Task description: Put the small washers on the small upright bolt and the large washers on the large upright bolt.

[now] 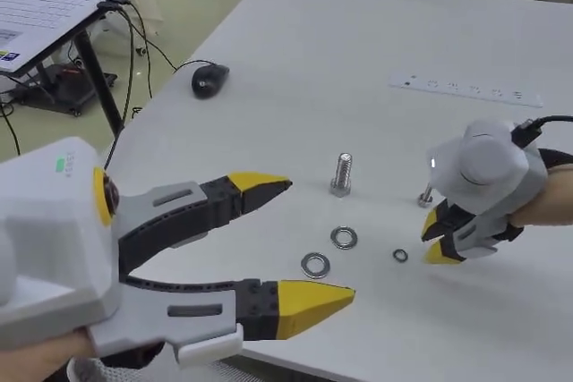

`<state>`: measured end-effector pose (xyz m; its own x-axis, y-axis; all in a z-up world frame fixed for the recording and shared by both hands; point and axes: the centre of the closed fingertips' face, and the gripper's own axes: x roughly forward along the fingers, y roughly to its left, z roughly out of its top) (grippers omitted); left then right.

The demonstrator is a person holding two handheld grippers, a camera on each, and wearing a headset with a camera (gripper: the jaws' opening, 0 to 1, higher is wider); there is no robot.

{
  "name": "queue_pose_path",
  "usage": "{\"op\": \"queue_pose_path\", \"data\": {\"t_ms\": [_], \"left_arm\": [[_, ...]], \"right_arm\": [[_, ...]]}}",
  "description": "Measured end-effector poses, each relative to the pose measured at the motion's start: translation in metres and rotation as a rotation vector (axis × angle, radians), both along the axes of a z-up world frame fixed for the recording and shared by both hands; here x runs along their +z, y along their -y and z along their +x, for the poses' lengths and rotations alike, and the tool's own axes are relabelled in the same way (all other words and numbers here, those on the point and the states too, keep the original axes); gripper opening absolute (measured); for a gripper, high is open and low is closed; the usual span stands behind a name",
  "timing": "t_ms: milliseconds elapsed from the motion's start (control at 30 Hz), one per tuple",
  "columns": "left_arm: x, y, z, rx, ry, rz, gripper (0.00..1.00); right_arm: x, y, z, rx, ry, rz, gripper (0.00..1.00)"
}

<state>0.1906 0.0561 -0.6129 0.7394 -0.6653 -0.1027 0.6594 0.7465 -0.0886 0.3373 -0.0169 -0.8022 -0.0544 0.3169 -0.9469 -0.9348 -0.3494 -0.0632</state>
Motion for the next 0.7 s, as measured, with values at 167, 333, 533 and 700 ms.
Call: {"op": "queue_pose_path", "data": {"t_ms": [167,333,533,700], "left_arm": [[0.002,-0.001,0.000,0.005,0.009,0.001,0.62],[0.005,-0.003,0.000,0.009,0.017,0.002,0.62],[0.004,-0.001,0.002,0.012,0.016,-0.004,0.62],[0.001,0.000,0.003,0.012,0.006,-0.007,0.62]], "right_arm": [[-0.007,-0.009,-0.002,-0.007,-0.012,0.011,0.17],[-0.012,-0.012,0.002,-0.026,-0.021,0.009,0.17],[-0.016,-0.013,0.007,-0.036,-0.019,0.006,0.17],[-0.020,-0.016,0.006,-0.038,-0.026,-0.002,0.18]]}}
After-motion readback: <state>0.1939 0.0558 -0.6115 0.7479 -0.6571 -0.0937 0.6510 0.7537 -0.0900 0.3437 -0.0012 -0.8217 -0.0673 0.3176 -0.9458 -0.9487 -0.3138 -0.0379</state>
